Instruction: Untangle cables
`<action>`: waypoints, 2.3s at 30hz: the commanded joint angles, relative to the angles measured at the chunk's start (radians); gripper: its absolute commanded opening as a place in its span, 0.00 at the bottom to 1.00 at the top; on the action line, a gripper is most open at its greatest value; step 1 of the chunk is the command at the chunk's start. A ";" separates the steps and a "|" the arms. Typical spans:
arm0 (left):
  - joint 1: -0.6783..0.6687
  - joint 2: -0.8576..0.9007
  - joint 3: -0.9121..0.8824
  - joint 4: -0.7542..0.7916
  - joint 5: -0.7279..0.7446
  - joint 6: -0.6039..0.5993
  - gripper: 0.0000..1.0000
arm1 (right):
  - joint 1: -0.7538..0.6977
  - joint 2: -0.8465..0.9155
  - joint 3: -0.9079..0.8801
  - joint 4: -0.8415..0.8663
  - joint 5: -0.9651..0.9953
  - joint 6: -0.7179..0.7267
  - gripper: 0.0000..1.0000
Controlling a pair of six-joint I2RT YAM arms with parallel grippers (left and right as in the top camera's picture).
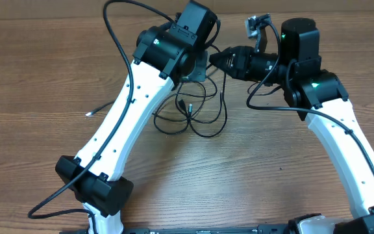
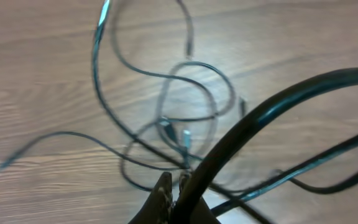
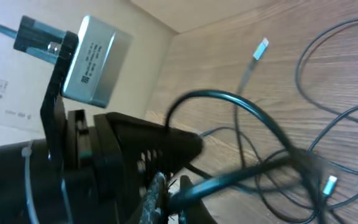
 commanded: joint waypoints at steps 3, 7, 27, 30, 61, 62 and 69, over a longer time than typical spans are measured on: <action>0.043 0.017 -0.005 -0.019 -0.122 0.004 0.04 | -0.050 -0.025 0.024 -0.031 0.108 -0.021 0.04; 0.077 0.017 -0.005 -0.045 -0.135 0.004 0.04 | -0.100 -0.024 0.024 -0.100 0.196 -0.021 0.04; 0.032 0.016 -0.002 -0.028 -0.097 0.004 0.04 | -0.214 -0.024 0.024 -0.430 0.208 -0.318 0.42; 0.014 0.016 0.001 -0.022 -0.054 0.004 0.04 | -0.157 -0.024 0.024 -0.430 0.166 -0.375 0.50; -0.014 -0.157 0.056 -0.033 0.311 0.107 0.04 | 0.066 -0.021 0.024 -0.288 0.422 -0.548 0.32; -0.014 -0.157 0.056 -0.032 0.307 0.108 0.04 | 0.066 -0.021 0.024 -0.289 0.422 -0.548 0.24; -0.012 -0.157 0.056 -0.032 0.196 0.109 0.04 | 0.066 -0.021 0.024 -0.326 0.422 -0.548 0.13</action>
